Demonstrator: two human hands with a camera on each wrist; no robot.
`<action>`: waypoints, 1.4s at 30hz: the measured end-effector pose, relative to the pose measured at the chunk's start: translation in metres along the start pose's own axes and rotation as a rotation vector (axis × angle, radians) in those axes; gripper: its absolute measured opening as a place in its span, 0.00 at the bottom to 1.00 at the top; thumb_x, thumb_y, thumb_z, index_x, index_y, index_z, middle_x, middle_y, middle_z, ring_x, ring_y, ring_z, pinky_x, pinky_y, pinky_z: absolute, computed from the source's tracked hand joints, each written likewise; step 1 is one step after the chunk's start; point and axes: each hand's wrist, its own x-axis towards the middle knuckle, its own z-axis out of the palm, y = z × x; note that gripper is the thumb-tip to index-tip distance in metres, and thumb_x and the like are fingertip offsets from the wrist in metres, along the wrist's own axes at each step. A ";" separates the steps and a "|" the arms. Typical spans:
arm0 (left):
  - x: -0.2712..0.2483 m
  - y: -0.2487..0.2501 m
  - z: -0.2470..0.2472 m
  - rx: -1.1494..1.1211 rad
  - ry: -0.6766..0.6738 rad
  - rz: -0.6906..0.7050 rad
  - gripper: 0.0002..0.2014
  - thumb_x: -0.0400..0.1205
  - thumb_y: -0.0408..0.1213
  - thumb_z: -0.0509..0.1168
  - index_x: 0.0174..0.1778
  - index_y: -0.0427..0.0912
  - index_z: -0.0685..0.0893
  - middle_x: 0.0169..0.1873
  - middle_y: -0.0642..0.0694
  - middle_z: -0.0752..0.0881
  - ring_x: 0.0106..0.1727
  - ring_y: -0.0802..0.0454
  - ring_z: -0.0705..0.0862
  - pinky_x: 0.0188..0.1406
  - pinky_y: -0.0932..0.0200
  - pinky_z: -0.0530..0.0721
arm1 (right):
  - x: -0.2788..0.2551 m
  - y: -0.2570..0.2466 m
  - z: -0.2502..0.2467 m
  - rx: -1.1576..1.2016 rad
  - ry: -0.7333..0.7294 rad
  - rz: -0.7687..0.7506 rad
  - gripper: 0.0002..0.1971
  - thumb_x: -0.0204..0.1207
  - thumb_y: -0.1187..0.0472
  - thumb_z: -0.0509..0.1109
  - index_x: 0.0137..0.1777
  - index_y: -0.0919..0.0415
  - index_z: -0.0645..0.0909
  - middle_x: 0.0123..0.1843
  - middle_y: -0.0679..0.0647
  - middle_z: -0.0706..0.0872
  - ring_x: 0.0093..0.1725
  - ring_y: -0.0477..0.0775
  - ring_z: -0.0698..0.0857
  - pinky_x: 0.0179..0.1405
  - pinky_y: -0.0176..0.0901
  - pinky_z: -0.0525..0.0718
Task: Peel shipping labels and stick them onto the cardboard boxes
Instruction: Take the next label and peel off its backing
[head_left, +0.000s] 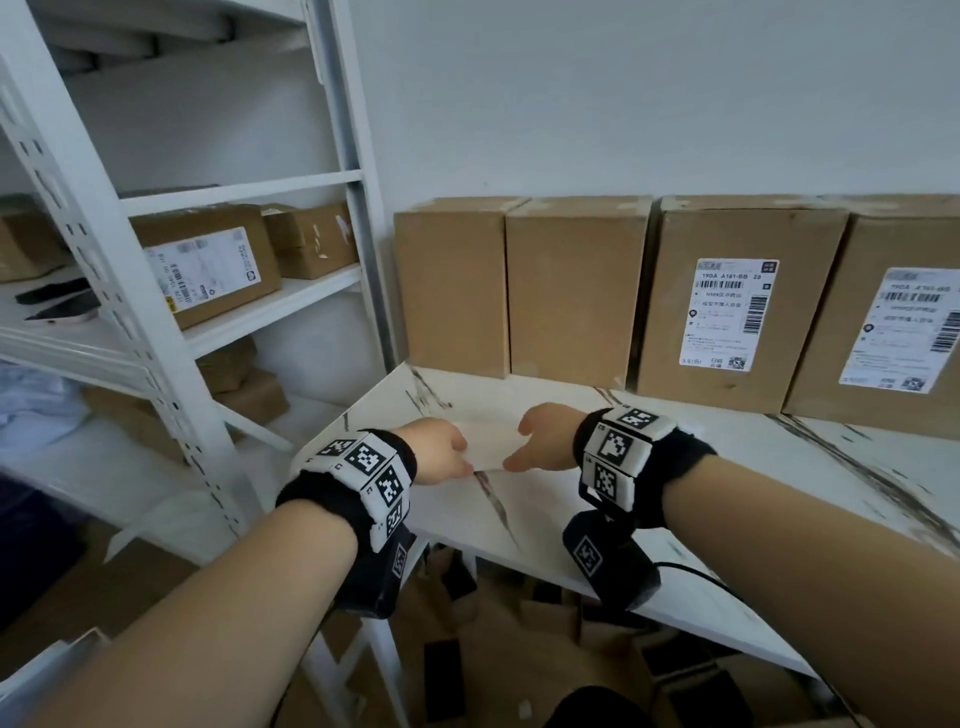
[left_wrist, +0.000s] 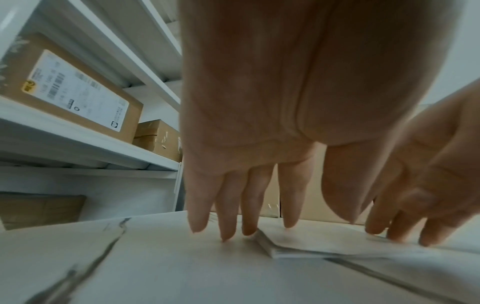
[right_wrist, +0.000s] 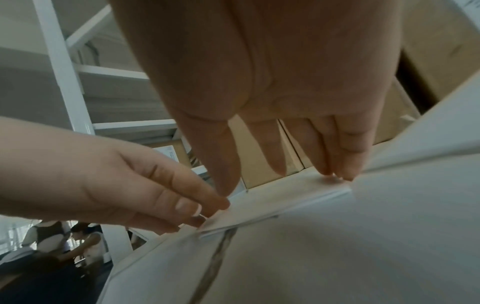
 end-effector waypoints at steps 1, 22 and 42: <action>0.001 -0.003 0.002 -0.035 0.013 -0.006 0.25 0.85 0.45 0.59 0.78 0.41 0.68 0.76 0.42 0.70 0.76 0.45 0.69 0.74 0.56 0.68 | 0.002 -0.001 0.003 0.022 -0.003 0.008 0.26 0.78 0.52 0.68 0.71 0.66 0.74 0.72 0.60 0.77 0.70 0.59 0.76 0.68 0.48 0.74; -0.006 0.015 -0.019 -1.052 0.358 0.182 0.21 0.79 0.26 0.66 0.69 0.36 0.75 0.47 0.48 0.84 0.57 0.46 0.86 0.60 0.54 0.84 | 0.004 0.007 -0.011 0.277 0.371 -0.007 0.11 0.79 0.62 0.64 0.48 0.65 0.87 0.38 0.55 0.86 0.40 0.55 0.84 0.32 0.40 0.83; 0.009 0.114 0.000 -0.315 0.057 0.309 0.34 0.77 0.44 0.71 0.78 0.44 0.64 0.72 0.46 0.75 0.68 0.49 0.77 0.59 0.60 0.77 | -0.036 0.100 -0.044 0.979 0.322 0.282 0.10 0.77 0.73 0.66 0.57 0.65 0.76 0.46 0.64 0.87 0.43 0.60 0.91 0.39 0.50 0.91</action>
